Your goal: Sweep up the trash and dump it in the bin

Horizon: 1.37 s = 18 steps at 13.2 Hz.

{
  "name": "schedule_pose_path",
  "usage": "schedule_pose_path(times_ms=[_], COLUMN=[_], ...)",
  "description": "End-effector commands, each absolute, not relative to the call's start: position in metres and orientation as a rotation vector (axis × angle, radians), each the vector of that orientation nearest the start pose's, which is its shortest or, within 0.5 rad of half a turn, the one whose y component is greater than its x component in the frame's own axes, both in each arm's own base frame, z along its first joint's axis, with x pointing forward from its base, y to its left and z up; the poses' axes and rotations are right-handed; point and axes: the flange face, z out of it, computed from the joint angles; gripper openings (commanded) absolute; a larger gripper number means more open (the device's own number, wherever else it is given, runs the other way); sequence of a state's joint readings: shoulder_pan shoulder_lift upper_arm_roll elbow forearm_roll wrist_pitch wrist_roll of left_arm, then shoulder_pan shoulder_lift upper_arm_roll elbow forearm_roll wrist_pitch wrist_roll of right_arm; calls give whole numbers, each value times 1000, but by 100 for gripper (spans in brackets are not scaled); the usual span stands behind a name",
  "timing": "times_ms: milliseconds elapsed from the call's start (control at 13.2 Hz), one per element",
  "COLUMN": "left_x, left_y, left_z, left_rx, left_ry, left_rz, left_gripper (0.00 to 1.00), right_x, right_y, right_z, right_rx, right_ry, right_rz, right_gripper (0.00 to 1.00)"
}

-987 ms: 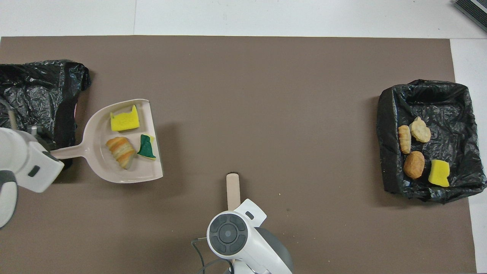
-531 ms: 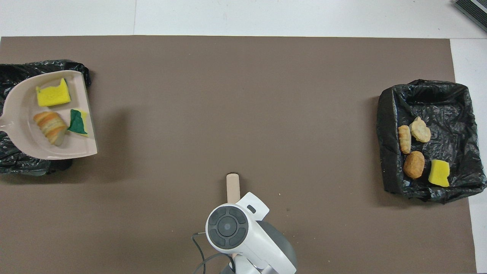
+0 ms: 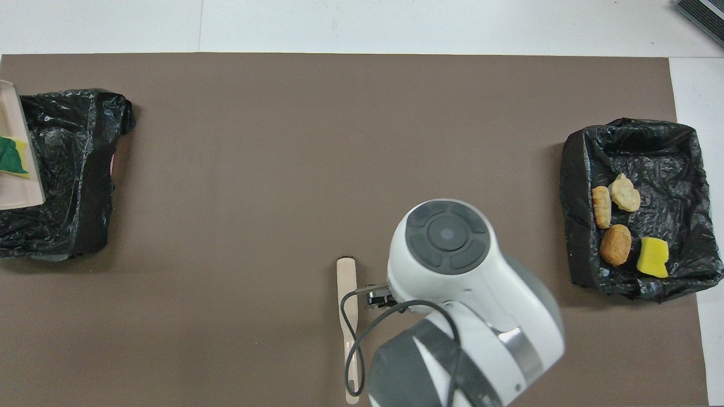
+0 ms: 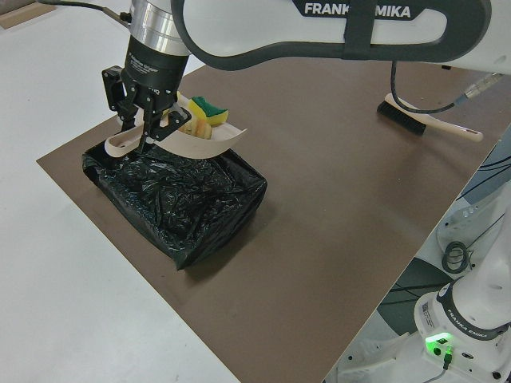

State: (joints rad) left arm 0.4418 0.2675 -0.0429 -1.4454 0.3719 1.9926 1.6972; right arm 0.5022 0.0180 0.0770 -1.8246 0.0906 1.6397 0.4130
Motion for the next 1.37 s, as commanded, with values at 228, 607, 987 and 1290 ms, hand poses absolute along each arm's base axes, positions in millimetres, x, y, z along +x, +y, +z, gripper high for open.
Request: schedule_pose_path(times_ms=[228,607,987,1290], left_x=[638,643,633,633], left_y=[273,251,232,197], left_z=[558,567,607,618], left_rx=[-1701,-1510,-1441,-1449], left_ry=[1783,1772,1698,1567], left_rz=[534,731,782,851], left_gripper=[0,0,0,0], right_x=[519,542,553,554], right_y=[179,106,19,-17], right_z=[576,610,609,613], right_rx=[-3134,-3232,-3214,-3153], right_ry=[-301,-215,-188,19], right_rz=[177,53,85,44], right_gripper=[100,100,100,100])
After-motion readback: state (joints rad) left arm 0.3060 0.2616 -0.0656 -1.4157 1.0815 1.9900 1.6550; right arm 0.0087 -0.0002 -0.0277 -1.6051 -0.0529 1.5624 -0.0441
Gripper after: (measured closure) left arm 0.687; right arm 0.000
